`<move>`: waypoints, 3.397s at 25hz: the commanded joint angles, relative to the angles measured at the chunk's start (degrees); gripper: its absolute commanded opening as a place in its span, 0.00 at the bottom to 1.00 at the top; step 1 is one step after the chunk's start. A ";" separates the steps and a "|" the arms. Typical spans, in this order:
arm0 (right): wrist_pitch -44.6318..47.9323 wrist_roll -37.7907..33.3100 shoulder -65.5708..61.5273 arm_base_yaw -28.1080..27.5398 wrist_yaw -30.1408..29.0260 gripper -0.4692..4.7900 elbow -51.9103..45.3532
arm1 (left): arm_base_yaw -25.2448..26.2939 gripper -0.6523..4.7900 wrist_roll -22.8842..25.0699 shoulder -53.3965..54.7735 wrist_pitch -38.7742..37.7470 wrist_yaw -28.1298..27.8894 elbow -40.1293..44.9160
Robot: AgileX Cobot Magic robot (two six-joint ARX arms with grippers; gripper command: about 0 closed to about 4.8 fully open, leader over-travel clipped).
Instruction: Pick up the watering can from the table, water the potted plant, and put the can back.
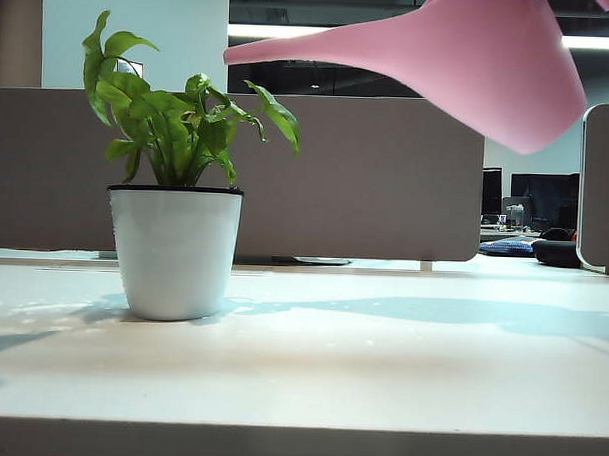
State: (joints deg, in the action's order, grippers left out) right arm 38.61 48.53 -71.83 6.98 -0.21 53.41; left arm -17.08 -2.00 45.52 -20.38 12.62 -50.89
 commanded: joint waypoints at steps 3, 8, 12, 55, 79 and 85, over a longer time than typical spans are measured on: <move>3.26 2.86 1.14 1.51 -1.73 0.34 1.11 | -0.04 0.11 0.04 -0.13 0.70 0.28 -0.37; 3.19 6.32 1.14 2.93 -2.05 0.34 1.11 | -0.04 0.11 0.04 -0.13 0.70 0.26 -0.37; 3.06 7.52 1.14 3.58 -2.62 0.34 1.11 | -0.04 0.11 0.04 -0.13 0.70 0.26 -0.37; 1.53 22.53 2.12 7.87 -2.97 0.34 4.74 | -0.04 0.11 0.04 -0.13 -0.68 0.28 -0.37; -2.78 10.75 0.94 7.80 6.80 0.32 4.66 | -0.04 0.11 0.04 -0.13 -0.52 0.28 -0.37; -6.43 1.07 0.85 7.78 9.77 0.32 4.63 | -0.04 0.11 0.04 -0.15 -0.52 0.28 -0.37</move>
State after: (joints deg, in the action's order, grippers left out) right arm 30.79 52.62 -71.48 14.76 8.54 57.45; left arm -17.06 -2.00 45.47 -21.71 12.62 -50.89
